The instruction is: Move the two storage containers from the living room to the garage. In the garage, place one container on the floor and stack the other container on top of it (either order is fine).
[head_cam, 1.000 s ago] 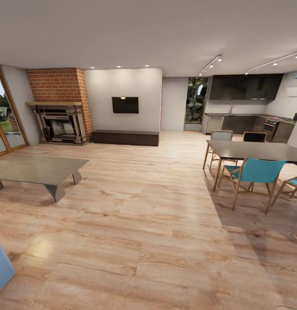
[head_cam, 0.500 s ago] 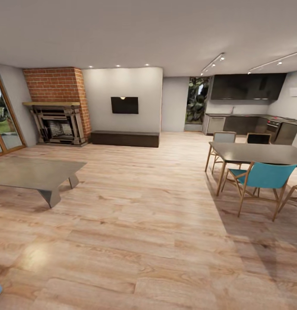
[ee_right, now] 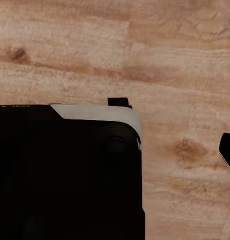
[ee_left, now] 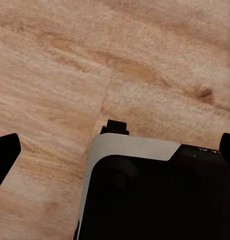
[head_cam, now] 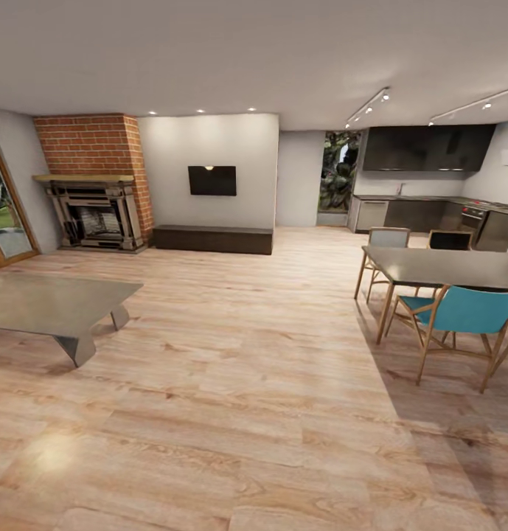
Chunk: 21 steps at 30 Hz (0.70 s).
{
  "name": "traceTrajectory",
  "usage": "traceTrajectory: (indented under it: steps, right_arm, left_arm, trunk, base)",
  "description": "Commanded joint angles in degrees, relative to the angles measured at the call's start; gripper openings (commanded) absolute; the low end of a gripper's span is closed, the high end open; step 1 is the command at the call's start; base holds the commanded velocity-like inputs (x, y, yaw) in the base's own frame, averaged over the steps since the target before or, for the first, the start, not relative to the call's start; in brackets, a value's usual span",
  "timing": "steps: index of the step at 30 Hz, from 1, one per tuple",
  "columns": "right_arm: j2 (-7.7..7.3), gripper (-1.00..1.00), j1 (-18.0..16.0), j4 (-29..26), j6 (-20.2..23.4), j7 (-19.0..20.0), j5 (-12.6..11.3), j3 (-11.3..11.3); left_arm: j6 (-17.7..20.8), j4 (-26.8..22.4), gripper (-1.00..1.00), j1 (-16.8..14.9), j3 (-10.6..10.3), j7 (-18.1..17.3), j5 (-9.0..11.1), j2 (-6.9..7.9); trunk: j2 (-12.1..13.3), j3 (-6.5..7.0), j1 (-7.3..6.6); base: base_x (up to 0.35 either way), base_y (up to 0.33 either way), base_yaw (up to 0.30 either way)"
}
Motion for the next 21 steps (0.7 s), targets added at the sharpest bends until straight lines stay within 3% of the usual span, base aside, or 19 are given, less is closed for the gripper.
traceTrajectory:
  steps: [1,21]
  right_arm:
    - [0.02,1.0,-0.08,0.17,-0.33,-0.15,-0.29,0.28]
    - [-0.17,1.0,-0.08,0.17,-0.33,-0.11,-0.24,0.35]
  left_arm:
    - [-0.16,0.04,1.0,-0.04,-0.5,0.12,0.46,0.0]
    - [-0.16,-0.02,1.0,-0.04,-0.5,0.12,0.46,0.0]
  trunk:
    - [-0.05,-0.07,0.04]
    - [-0.05,-0.07,0.04]
  base:
    - [0.326,0.0,0.0]
    - [0.326,0.0,0.0]
